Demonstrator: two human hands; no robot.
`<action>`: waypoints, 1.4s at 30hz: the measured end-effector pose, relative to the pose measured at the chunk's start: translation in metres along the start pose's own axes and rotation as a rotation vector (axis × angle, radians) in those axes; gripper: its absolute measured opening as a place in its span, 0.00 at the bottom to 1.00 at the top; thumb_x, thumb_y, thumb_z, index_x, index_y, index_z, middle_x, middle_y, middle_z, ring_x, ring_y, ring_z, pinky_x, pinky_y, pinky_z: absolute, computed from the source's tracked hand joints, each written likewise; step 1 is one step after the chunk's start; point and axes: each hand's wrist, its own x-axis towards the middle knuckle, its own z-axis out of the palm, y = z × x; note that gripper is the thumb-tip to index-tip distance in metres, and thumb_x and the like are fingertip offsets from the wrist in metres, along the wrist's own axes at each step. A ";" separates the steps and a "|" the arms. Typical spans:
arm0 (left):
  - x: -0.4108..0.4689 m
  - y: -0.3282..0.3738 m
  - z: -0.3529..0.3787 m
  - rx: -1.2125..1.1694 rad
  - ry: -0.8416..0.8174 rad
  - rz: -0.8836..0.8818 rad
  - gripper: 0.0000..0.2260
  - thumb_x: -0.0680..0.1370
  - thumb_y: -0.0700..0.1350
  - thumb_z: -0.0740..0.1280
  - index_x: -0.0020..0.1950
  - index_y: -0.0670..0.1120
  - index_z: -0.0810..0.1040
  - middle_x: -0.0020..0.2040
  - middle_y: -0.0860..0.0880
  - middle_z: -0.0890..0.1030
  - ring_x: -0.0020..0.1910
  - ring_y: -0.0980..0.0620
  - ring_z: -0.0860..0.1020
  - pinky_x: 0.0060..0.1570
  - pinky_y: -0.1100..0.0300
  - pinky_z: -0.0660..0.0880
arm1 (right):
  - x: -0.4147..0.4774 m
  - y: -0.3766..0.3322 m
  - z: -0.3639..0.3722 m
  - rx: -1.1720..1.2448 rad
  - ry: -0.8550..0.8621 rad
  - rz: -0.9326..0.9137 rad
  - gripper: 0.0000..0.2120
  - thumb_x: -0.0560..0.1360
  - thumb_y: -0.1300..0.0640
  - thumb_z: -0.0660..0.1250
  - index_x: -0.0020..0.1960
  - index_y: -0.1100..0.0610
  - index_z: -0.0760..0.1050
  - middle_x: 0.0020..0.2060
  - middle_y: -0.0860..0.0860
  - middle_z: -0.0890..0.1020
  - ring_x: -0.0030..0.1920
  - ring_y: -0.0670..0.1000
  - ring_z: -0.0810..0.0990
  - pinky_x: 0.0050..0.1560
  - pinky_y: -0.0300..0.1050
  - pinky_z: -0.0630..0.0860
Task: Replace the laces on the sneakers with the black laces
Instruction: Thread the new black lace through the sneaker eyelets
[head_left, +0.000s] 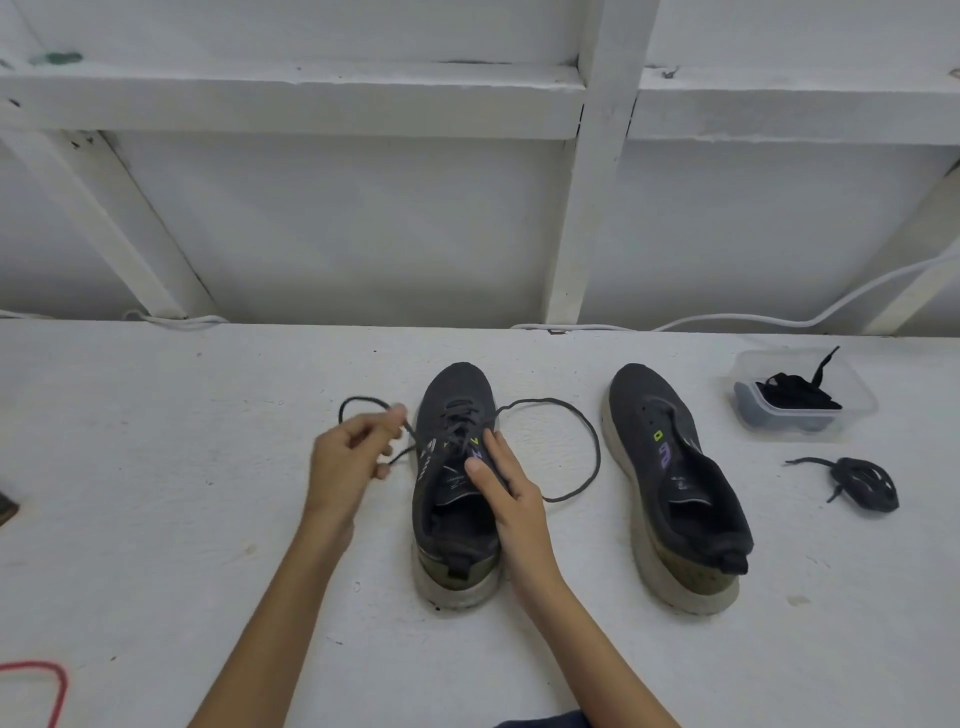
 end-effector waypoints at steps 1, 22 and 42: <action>-0.005 -0.005 0.004 0.042 -0.078 -0.016 0.11 0.75 0.48 0.72 0.43 0.40 0.83 0.37 0.47 0.79 0.33 0.56 0.72 0.31 0.63 0.70 | 0.000 0.000 0.000 -0.005 -0.001 -0.001 0.25 0.76 0.49 0.70 0.72 0.48 0.70 0.72 0.39 0.68 0.73 0.37 0.63 0.76 0.46 0.60; -0.045 -0.040 0.030 0.080 -0.245 0.148 0.15 0.78 0.51 0.68 0.65 0.53 0.75 0.64 0.62 0.76 0.65 0.64 0.72 0.65 0.66 0.68 | 0.024 -0.029 -0.016 -0.502 0.042 -0.202 0.05 0.74 0.54 0.73 0.43 0.44 0.83 0.49 0.44 0.80 0.51 0.44 0.79 0.49 0.42 0.78; -0.041 -0.039 0.027 0.137 -0.286 0.089 0.22 0.81 0.47 0.62 0.75 0.50 0.65 0.70 0.60 0.68 0.70 0.63 0.66 0.64 0.75 0.64 | 0.040 -0.048 -0.027 -0.441 -0.140 0.015 0.09 0.73 0.52 0.74 0.44 0.59 0.83 0.33 0.46 0.81 0.30 0.42 0.74 0.29 0.31 0.69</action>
